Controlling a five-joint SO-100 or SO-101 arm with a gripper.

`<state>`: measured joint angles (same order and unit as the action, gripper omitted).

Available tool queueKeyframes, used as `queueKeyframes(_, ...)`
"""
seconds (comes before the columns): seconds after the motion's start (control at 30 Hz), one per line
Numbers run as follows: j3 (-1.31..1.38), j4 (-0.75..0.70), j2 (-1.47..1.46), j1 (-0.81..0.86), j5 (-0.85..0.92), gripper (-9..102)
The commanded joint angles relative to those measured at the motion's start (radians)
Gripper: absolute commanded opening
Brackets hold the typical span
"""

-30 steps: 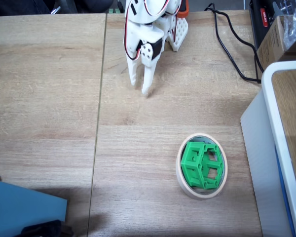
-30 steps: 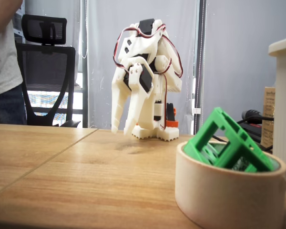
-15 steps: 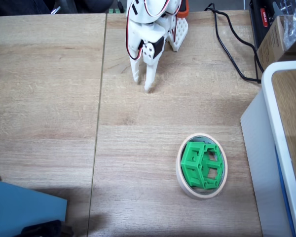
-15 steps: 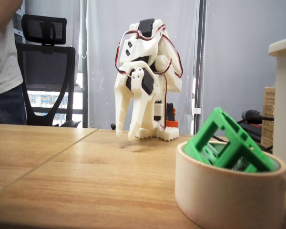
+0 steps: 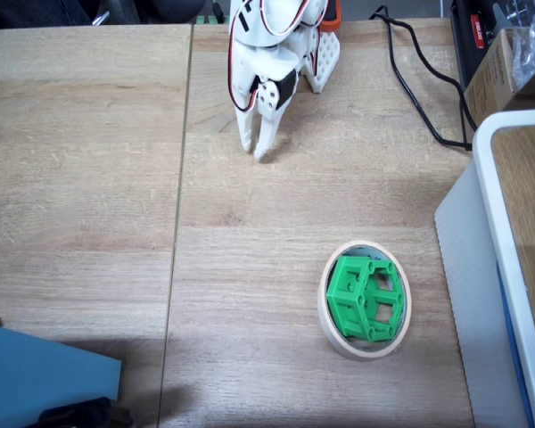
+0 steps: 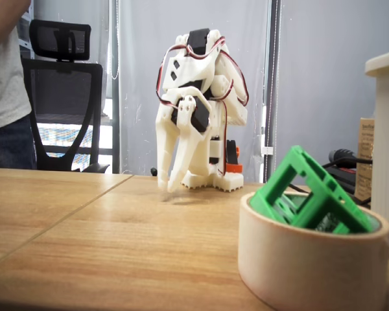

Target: Grasp a component and put it in the bin.

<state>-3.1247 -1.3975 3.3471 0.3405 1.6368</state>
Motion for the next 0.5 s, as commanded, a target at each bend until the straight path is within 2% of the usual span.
queueKeyframes(0.0,0.003,-0.005,0.002,0.002,-0.002,3)
queueKeyframes(0.47,-0.003,-0.012,0.002,0.002,-0.002,4)
